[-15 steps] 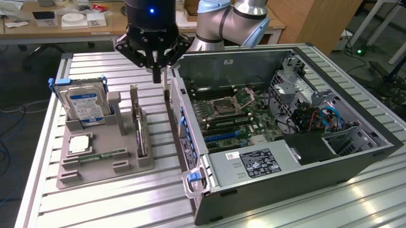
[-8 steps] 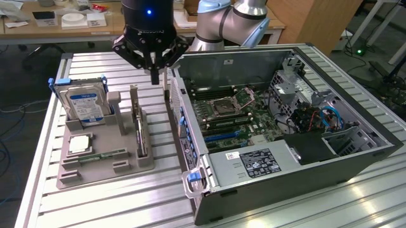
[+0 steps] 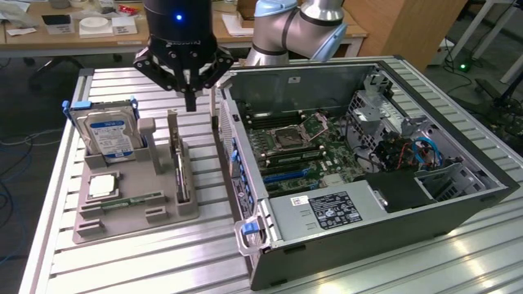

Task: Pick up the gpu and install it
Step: 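Reach for the gpu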

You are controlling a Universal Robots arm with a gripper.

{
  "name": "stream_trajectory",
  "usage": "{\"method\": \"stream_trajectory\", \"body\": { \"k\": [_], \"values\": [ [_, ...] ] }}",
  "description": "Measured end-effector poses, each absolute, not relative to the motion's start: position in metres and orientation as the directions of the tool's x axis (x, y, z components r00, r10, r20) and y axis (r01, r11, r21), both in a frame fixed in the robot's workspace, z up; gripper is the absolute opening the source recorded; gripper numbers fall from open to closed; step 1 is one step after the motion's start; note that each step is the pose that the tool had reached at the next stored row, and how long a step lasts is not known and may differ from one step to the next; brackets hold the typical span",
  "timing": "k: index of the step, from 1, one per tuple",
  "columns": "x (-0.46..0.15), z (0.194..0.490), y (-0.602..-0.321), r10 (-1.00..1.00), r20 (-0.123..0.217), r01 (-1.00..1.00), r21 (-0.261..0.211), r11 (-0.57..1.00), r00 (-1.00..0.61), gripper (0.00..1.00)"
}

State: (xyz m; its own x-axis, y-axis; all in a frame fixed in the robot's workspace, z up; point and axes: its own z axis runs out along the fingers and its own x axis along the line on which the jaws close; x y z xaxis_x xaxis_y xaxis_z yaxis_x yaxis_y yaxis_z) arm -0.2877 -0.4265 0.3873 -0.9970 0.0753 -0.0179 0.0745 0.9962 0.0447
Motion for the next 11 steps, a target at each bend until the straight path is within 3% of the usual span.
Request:
{"method": "stream_trajectory", "body": {
  "k": [11],
  "values": [
    [-0.314,0.387,-0.428,0.075,-0.018,0.074,0.045,0.996,-0.997,0.10]
  ]
}}
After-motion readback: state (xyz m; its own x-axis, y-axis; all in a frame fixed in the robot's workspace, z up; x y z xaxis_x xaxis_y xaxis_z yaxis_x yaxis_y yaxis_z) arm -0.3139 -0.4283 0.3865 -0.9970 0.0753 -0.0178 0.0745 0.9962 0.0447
